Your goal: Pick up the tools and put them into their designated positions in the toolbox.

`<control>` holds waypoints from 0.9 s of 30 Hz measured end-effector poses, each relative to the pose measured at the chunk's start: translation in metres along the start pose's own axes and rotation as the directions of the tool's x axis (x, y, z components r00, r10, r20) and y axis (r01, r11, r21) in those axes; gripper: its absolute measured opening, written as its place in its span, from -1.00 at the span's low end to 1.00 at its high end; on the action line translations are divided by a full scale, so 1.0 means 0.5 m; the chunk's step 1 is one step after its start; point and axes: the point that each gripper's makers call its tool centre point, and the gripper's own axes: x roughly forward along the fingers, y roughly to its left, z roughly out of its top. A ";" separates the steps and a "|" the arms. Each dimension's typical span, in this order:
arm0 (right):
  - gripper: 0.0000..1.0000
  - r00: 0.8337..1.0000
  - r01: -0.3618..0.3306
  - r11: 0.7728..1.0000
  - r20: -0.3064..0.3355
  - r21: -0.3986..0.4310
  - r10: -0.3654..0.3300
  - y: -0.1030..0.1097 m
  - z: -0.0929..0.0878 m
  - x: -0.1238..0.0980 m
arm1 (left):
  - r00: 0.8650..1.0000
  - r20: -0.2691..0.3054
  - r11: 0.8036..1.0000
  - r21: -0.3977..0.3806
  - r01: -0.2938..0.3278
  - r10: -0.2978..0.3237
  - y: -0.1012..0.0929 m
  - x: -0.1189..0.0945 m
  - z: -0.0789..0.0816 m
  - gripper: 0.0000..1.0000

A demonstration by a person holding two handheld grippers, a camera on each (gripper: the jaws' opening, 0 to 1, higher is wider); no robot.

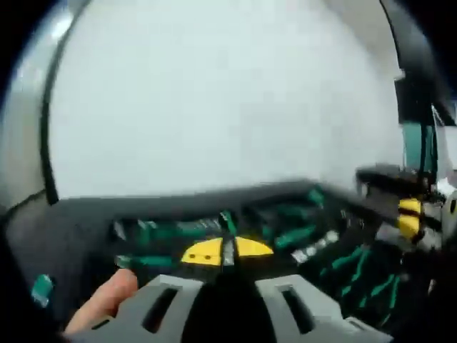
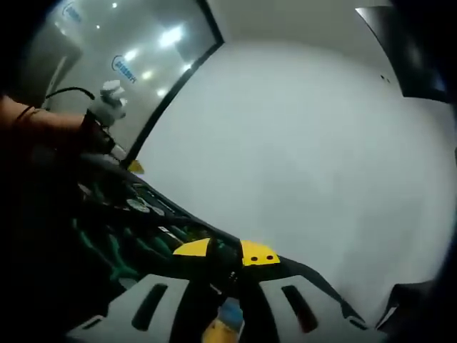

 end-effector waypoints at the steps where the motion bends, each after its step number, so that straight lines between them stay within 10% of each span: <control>1: -0.76 1.000 -0.002 1.000 -0.001 -0.002 0.002 0.002 0.000 -0.001 | 0.999 0.014 0.999 0.012 -0.036 0.036 0.043 -0.029 0.017 -0.51; 7: -0.76 1.000 -0.008 1.000 0.010 -0.017 0.008 0.004 0.006 -0.001 | 0.944 0.052 0.945 0.010 -0.326 0.325 0.316 -0.217 0.033 -0.44; 14: -0.76 1.000 -0.016 0.999 0.001 -0.034 0.016 0.010 -0.002 0.005 | 0.855 -0.163 0.860 -0.056 -0.507 0.493 0.507 -0.296 -0.143 -0.44; 22: -0.76 1.000 -0.011 0.998 -0.025 -0.059 0.010 0.011 -0.011 0.005 | 0.857 -0.342 0.909 -0.018 -0.416 0.386 0.552 -0.213 -0.248 -0.37; 27: -0.76 0.999 -0.005 0.998 -0.038 -0.056 0.003 0.008 -0.016 0.007 | 0.834 -0.446 0.943 0.085 -0.322 0.325 0.560 -0.218 -0.295 -0.43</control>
